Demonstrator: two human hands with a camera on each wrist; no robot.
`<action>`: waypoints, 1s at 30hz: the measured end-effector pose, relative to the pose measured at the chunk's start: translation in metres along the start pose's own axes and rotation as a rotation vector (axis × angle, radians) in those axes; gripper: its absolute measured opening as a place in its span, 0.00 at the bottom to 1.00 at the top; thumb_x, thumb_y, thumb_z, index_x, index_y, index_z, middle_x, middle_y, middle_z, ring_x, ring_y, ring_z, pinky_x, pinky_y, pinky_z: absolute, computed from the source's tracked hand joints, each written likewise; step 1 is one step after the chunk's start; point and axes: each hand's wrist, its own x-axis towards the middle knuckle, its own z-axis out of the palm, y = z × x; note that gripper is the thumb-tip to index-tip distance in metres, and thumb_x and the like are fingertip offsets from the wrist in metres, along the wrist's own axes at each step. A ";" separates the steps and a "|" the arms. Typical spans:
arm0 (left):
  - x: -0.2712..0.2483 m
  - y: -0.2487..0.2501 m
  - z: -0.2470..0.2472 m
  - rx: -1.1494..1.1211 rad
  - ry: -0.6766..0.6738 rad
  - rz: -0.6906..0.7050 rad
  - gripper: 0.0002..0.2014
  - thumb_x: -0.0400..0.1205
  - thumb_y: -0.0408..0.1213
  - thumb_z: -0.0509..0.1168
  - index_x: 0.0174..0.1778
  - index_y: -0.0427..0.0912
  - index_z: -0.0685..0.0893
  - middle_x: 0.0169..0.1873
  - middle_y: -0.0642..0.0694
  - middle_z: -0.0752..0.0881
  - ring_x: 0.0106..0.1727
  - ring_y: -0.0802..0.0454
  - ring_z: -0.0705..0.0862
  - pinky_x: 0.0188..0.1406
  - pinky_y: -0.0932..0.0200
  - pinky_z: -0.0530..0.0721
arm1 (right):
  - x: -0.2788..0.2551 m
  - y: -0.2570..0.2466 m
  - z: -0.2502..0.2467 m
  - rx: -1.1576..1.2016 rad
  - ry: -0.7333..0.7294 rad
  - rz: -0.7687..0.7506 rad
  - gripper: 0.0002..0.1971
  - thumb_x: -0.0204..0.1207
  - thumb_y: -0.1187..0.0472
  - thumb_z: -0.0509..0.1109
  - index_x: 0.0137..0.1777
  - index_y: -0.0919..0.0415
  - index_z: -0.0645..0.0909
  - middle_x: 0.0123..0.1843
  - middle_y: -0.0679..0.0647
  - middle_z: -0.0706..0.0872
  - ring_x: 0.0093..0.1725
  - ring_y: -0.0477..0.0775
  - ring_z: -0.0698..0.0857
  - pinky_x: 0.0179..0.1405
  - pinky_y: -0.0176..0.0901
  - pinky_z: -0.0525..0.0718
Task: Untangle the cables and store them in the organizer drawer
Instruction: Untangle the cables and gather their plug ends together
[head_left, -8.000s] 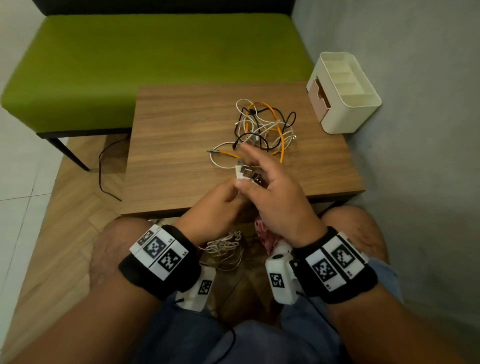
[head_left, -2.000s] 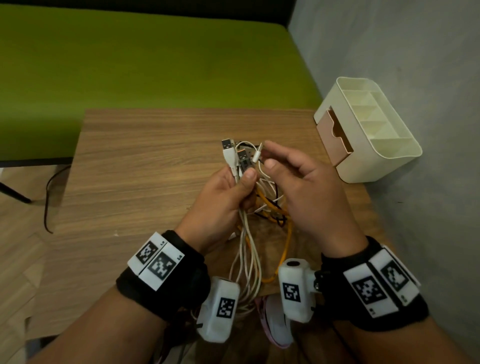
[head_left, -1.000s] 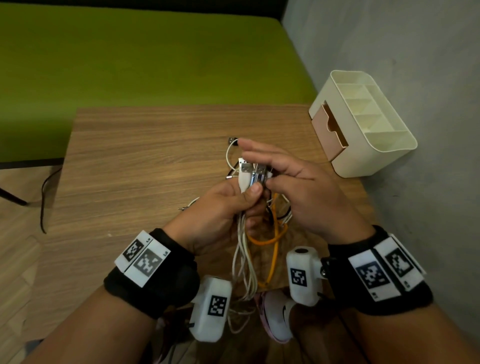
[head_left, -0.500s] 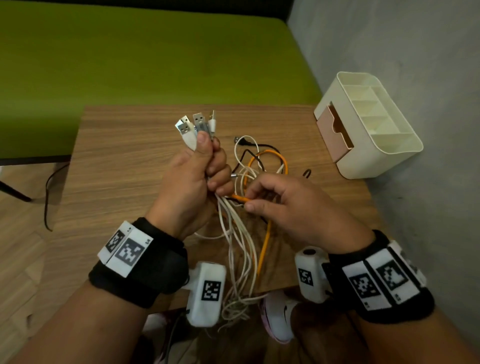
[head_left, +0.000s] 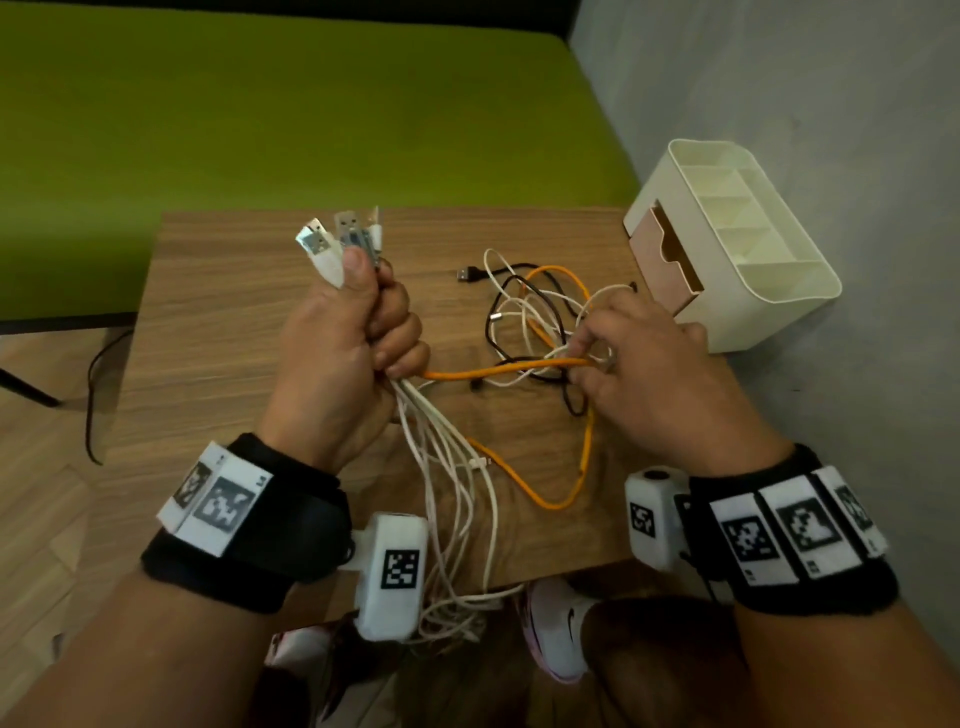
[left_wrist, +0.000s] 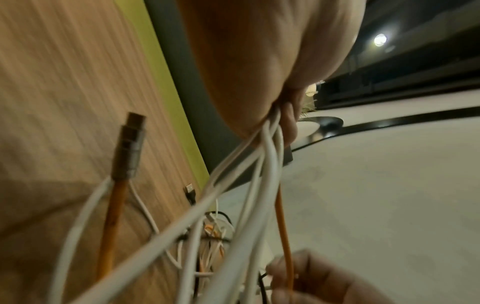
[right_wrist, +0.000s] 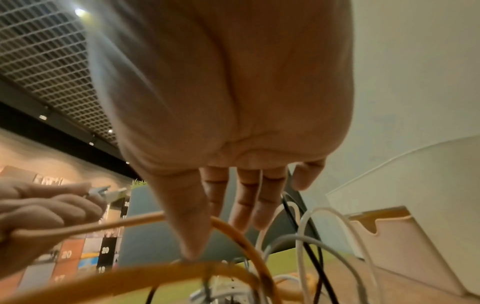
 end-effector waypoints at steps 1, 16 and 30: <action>0.000 -0.003 0.002 0.024 0.005 -0.006 0.15 0.89 0.48 0.49 0.42 0.44 0.71 0.21 0.55 0.63 0.16 0.63 0.60 0.15 0.69 0.62 | -0.001 -0.003 -0.001 0.090 -0.010 -0.048 0.10 0.75 0.55 0.74 0.49 0.39 0.77 0.59 0.42 0.76 0.64 0.47 0.75 0.63 0.54 0.67; -0.011 -0.029 0.010 0.620 -0.248 -0.144 0.07 0.81 0.39 0.63 0.41 0.40 0.74 0.20 0.57 0.69 0.19 0.61 0.63 0.20 0.66 0.61 | -0.005 -0.024 0.005 0.510 -0.002 -0.131 0.06 0.71 0.56 0.80 0.43 0.50 0.85 0.32 0.42 0.82 0.35 0.39 0.81 0.30 0.28 0.73; -0.012 -0.015 0.008 0.476 -0.318 -0.299 0.07 0.77 0.34 0.67 0.33 0.45 0.81 0.19 0.50 0.63 0.16 0.58 0.58 0.17 0.66 0.56 | -0.007 -0.019 0.003 0.795 0.013 -0.158 0.09 0.74 0.55 0.79 0.44 0.46 0.80 0.37 0.41 0.85 0.38 0.41 0.83 0.37 0.37 0.81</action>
